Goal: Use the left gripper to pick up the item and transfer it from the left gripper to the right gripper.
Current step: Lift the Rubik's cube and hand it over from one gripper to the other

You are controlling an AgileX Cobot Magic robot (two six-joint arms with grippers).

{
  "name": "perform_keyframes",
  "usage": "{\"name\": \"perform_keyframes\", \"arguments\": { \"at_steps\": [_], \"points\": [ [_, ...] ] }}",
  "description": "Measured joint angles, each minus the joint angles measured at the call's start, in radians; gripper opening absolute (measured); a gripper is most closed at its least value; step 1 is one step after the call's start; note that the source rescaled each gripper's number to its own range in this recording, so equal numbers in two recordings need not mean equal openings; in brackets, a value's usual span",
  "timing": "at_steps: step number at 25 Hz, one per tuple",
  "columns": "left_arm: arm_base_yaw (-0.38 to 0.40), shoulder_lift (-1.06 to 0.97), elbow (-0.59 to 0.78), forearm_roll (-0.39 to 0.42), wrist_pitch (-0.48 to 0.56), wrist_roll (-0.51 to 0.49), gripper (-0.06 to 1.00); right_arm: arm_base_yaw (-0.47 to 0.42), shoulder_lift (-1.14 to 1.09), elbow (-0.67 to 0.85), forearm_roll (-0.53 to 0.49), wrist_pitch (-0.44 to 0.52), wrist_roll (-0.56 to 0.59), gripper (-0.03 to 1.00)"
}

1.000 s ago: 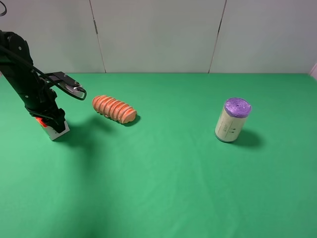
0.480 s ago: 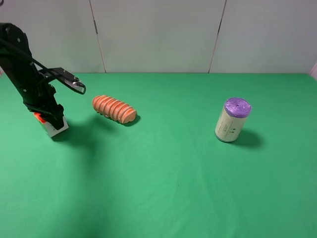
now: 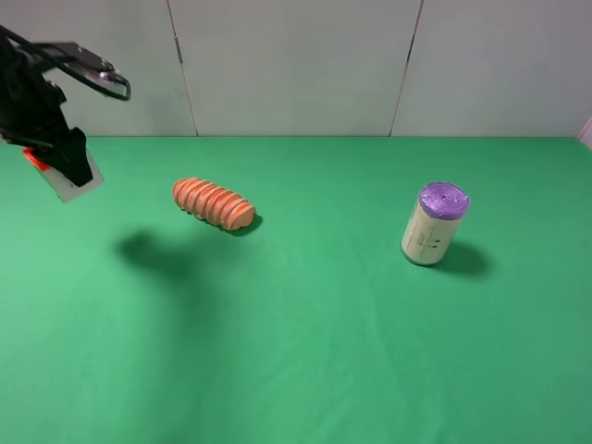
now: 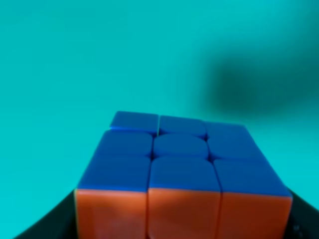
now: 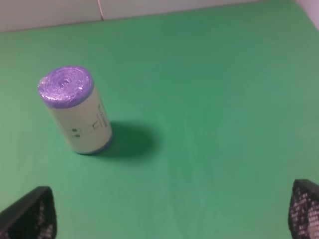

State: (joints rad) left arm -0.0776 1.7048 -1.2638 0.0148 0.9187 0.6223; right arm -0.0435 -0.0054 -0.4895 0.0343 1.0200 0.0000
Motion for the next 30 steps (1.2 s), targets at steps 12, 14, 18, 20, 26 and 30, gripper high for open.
{"name": "perform_keyframes", "arguments": {
  "at_steps": [12, 14, 18, 20, 26, 30],
  "points": [
    [-0.04, -0.171, 0.0, -0.141, 0.051, -0.005, 0.0, 0.0, 0.0, 0.0, 0.0, 0.0, 0.0, 1.0],
    [-0.086, -0.172, 0.0, -0.146, 0.058, -0.03, 0.0, 0.0, 0.0, 0.0, 0.0, 0.0, 0.0, 1.0],
    [-0.183, -0.172, 0.0, -0.151, 0.058, -0.106, 0.0, 0.0, 0.0, 0.0, 0.0, 0.0, 0.0, 1.0],
    [-0.226, -0.172, 0.0, -0.154, 0.058, -0.135, 0.0, 0.0, 0.0, 0.0, 0.0, 0.0, 0.0, 1.0],
    [-0.289, -0.172, 0.0, -0.277, 0.026, -0.185, 0.0, 0.0, 0.0, 0.0, 0.0, 0.0, 0.0, 1.0],
    [-0.291, -0.172, 0.0, -0.396, -0.003, -0.187, 0.0, 0.0, 0.0, 0.0, 0.0, 0.0, 0.0, 1.0]
  ]
}}
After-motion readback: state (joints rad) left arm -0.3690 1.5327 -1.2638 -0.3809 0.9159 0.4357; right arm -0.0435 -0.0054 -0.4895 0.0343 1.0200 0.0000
